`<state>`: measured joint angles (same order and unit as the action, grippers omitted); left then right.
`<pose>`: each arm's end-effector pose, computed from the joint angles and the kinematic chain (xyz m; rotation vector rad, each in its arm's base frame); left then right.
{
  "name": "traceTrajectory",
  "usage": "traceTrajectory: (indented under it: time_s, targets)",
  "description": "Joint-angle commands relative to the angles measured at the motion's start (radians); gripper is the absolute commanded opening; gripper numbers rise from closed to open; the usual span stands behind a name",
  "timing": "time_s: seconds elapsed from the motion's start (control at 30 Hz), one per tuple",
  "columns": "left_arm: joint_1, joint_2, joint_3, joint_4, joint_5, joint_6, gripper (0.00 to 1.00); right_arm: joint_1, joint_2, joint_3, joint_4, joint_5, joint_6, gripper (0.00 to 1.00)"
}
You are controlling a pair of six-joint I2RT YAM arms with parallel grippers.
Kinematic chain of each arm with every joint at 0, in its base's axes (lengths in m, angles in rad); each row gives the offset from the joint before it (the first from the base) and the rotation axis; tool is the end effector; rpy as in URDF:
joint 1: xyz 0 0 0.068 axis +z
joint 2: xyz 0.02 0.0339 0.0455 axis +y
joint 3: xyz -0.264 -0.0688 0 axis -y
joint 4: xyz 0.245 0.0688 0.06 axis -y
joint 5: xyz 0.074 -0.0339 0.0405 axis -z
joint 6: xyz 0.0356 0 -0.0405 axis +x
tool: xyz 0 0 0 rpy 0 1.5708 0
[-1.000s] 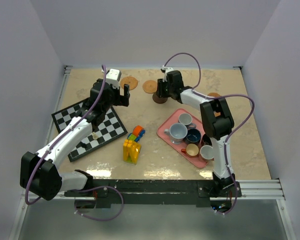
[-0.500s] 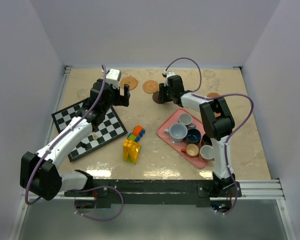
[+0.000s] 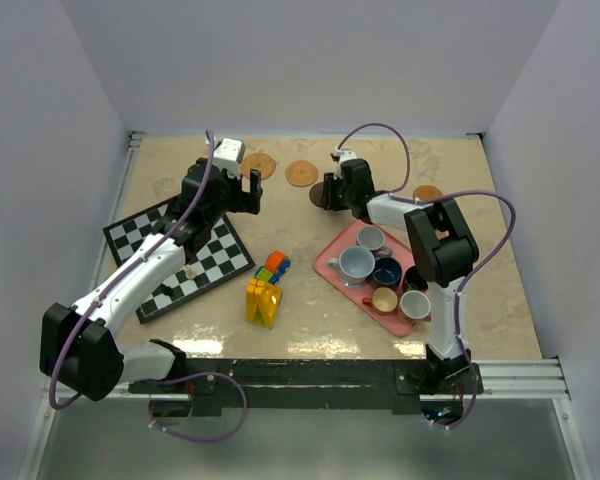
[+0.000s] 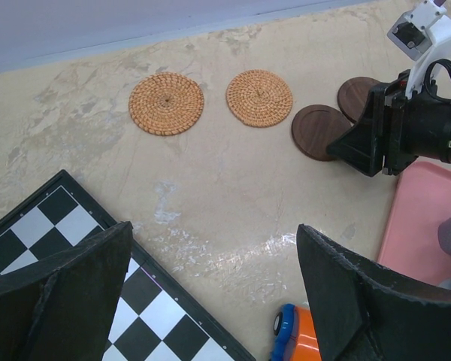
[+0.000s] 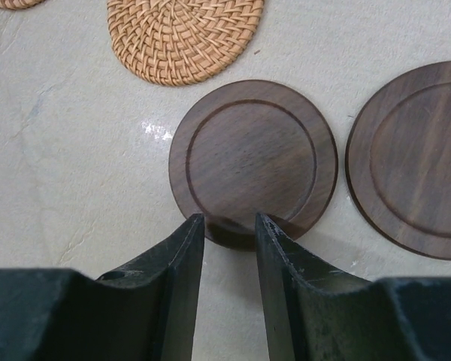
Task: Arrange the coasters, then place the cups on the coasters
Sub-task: Move the coaster to the center of the board.
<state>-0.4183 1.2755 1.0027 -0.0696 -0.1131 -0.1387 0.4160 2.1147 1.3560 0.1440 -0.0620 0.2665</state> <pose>0.2742 -0.1175 0.3211 0.1915 1.9104 -0.2675 0.4246 0.1900 0.1512 -0.2014 2.2114 0.4499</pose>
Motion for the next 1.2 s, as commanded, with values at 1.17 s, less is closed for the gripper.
traceTrajectory:
  time_s: [1.17]
  targets:
    - [-0.023,-0.011,0.004,0.037,0.013,-0.013,0.95,0.038,-0.074,-0.118,-0.129,0.007,0.039,0.38]
